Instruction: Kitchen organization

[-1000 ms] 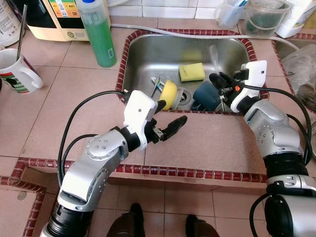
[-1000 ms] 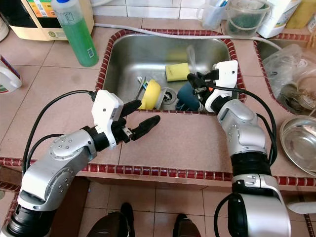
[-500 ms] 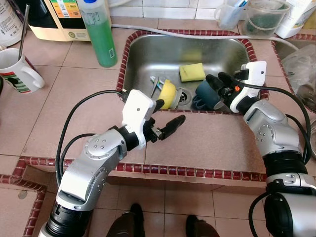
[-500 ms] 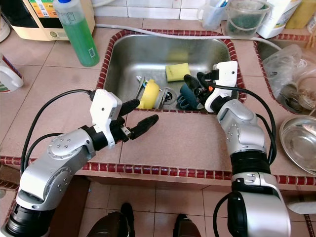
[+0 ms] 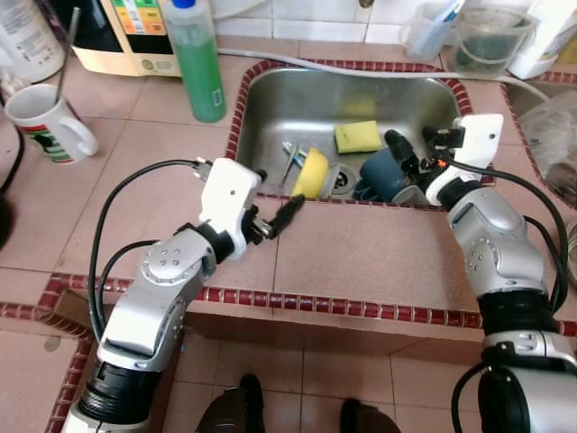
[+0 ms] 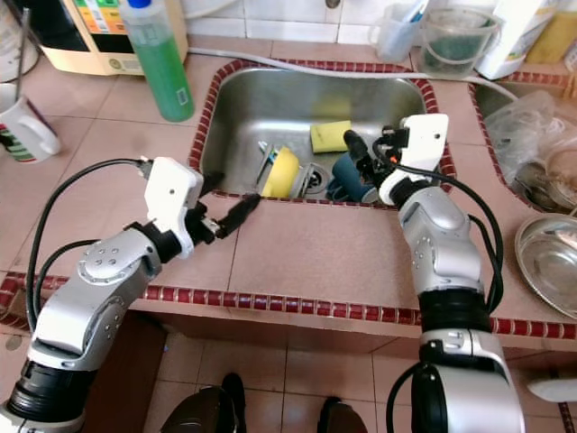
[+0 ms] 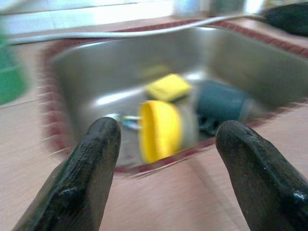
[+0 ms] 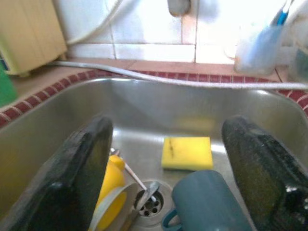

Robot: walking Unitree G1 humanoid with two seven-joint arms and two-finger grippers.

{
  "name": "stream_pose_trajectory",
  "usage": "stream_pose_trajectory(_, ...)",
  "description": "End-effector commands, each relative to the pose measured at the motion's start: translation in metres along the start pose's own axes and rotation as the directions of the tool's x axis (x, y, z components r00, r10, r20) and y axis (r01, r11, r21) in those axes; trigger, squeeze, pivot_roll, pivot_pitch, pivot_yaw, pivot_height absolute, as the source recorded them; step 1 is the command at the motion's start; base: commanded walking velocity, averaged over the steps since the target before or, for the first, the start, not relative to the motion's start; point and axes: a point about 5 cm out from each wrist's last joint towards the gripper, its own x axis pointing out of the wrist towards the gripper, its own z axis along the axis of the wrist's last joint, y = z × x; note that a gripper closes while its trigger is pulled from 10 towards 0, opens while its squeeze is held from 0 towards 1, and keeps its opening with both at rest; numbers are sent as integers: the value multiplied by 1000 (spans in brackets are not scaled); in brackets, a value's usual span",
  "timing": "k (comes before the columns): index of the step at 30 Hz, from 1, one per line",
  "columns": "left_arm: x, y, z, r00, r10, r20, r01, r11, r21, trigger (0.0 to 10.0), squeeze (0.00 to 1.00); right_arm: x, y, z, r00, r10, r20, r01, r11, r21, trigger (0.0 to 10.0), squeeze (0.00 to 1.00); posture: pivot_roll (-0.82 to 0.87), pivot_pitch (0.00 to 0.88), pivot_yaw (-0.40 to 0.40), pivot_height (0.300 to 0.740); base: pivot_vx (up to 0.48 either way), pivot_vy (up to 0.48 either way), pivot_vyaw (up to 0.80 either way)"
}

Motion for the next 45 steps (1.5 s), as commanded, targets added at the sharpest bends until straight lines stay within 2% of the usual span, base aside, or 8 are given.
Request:
stream_pose_trajectory(1,-3,9,-4,997,73,5,-73,997,1,10000,0,-6,4,4,999,-23,42,25,999,-30,10000,1000,12,74,3,740,0,0,0)
stream_pose_trajectory(9,-4,23,-10,986,169,13,-169,985,33,10000,0,-19,16,0,995,-67,72,71,997,-44,10000,1000,-5,33,6,740,0,0,0)
stream_pose_trajectory(12,-2,30,-12,976,215,20,-215,976,26,10000,0,-26,21,-10,996,-82,43,88,980,-180,10000,1000,-14,11,11,740,0,0,0)
stream_pose_trajectory(24,-2,31,-24,969,247,30,-245,968,-58,10000,0,-46,33,-30,981,-192,29,194,977,-83,10000,1000,-12,0,12,740,0,0,0)
stream_pose_trajectory(26,-2,30,-23,971,238,40,-236,971,-51,10000,0,-46,35,-32,981,-192,24,193,978,-79,10000,875,-12,0,12,740,0,0,0)
stream_pose_trajectory(27,-1,29,-23,971,235,41,-232,971,-54,10000,0,-46,36,-33,982,-189,20,190,979,-79,10000,0,-10,0,12,740,0,0,0)
stream_pose_trajectory(43,0,24,-24,980,192,48,-191,981,-22,10000,0,-44,38,-35,982,-187,14,187,978,-97,10000,0,-3,0,13,740,0,-270,0)
stream_pose_trajectory(45,-2,25,-23,977,202,61,-196,976,-96,10000,0,-44,40,-36,983,-181,11,181,979,-96,10000,0,-3,0,17,740,0,0,0)
